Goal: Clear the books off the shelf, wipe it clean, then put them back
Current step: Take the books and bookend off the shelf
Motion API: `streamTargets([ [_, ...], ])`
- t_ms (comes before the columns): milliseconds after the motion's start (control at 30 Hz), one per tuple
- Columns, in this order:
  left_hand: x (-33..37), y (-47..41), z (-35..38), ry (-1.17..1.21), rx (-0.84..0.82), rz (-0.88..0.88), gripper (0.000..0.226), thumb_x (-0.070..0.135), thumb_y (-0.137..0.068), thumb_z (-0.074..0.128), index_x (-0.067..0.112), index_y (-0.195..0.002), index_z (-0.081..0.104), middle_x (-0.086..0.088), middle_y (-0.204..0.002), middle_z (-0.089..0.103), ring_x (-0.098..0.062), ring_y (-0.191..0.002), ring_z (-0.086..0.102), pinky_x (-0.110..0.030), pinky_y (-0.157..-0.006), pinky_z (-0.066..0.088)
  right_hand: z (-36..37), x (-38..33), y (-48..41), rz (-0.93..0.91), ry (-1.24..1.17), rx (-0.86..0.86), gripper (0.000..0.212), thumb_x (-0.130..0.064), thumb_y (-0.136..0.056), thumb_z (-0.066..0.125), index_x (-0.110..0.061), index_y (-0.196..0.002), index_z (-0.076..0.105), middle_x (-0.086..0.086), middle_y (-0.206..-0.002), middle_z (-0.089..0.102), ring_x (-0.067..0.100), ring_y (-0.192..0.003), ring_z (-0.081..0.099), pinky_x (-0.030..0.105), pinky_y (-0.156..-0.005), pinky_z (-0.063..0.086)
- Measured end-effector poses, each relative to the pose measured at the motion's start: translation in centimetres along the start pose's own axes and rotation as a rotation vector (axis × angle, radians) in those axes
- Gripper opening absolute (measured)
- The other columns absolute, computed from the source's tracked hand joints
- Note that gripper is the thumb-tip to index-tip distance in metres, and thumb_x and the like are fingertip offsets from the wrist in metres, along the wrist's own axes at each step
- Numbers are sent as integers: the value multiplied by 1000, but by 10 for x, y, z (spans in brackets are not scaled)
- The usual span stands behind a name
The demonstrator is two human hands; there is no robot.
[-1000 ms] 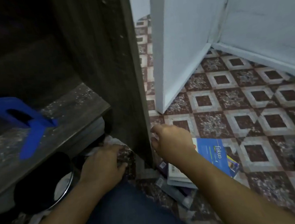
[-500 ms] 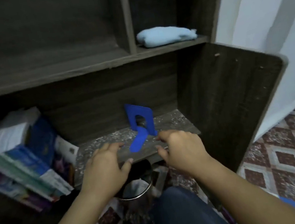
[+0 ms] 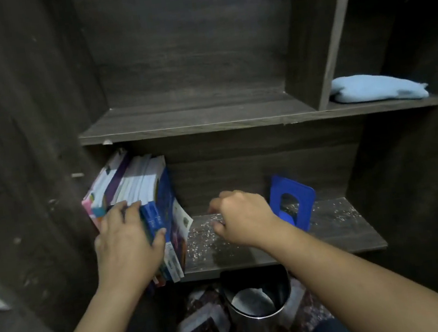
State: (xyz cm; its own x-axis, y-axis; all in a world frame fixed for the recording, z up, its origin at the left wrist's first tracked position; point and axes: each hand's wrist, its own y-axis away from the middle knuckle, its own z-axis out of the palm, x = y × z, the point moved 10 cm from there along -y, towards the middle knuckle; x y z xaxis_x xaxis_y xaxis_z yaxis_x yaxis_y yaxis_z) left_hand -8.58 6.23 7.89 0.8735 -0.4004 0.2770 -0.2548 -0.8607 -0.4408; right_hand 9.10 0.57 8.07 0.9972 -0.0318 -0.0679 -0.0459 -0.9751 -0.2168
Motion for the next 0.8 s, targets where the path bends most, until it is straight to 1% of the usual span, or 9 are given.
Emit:
streamTargets([
  [133,-11,-2,11,-64,-60,31,87,33,-75,76,6,-146,34,-11,-151,34,-27,-138,32,-50,-105,38,14,-23,-35,-77,3,-41,38,-32,-90,56,-23,-127,55,4,-122,53,27,-113,52,34,-80,44],
  [200,-11,2,20,-146,-78,75,91,29,-69,80,4,-145,37,-11,-151,35,-27,-138,32,-48,-103,41,17,-36,-50,-141,-51,-34,52,-28,-88,59,-24,-138,45,4,-135,47,27,-121,48,38,-91,45],
  [300,-13,4,26,-157,-35,100,91,14,-58,84,-2,-139,45,-17,-144,44,-31,-132,41,-46,-96,47,24,-58,-69,-226,-110,-45,77,-20,-85,64,-23,-151,24,2,-157,23,23,-140,30,43,-107,37],
  [367,-13,4,26,-137,-7,107,88,9,-58,83,-3,-137,46,-19,-142,46,-32,-130,43,-46,-96,47,31,-70,-77,-272,-118,-47,86,-16,-84,66,-24,-153,16,2,-161,12,21,-145,19,43,-113,30],
  [467,-13,3,25,-136,-5,89,86,8,-60,81,-1,-138,45,-16,-142,46,-30,-132,42,-44,-96,47,47,-75,-82,-307,-101,-54,89,-12,-85,66,-29,-153,12,2,-162,5,22,-148,11,43,-116,23],
  [600,-14,4,27,-137,-11,89,88,8,-61,80,0,-140,43,-15,-144,44,-29,-133,39,-44,-96,49,45,-61,-83,-259,-156,50,81,5,-81,59,-24,-149,25,2,-161,12,20,-148,10,41,-117,18],
  [700,-15,5,31,-136,0,76,94,7,-57,81,-1,-142,41,-15,-145,42,-29,-135,37,-40,-101,43,35,-48,-89,-204,-119,129,68,11,-76,61,-9,-136,37,14,-151,33,24,-145,21,37,-116,17],
  [767,-14,7,34,-140,-16,46,99,10,-57,82,-1,-144,37,-15,-149,37,-28,-139,32,-36,-105,33,30,-51,-92,-273,-51,171,62,15,-68,62,-5,-125,46,19,-134,49,34,-131,43,43,-108,32],
  [800,-13,8,36,-142,-31,23,102,14,-58,83,0,-146,33,-14,-152,33,-27,-142,28,-35,-107,29,28,-52,-92,-322,-14,208,65,14,-63,64,-7,-124,50,18,-122,55,37,-117,53,46,-97,41],
])
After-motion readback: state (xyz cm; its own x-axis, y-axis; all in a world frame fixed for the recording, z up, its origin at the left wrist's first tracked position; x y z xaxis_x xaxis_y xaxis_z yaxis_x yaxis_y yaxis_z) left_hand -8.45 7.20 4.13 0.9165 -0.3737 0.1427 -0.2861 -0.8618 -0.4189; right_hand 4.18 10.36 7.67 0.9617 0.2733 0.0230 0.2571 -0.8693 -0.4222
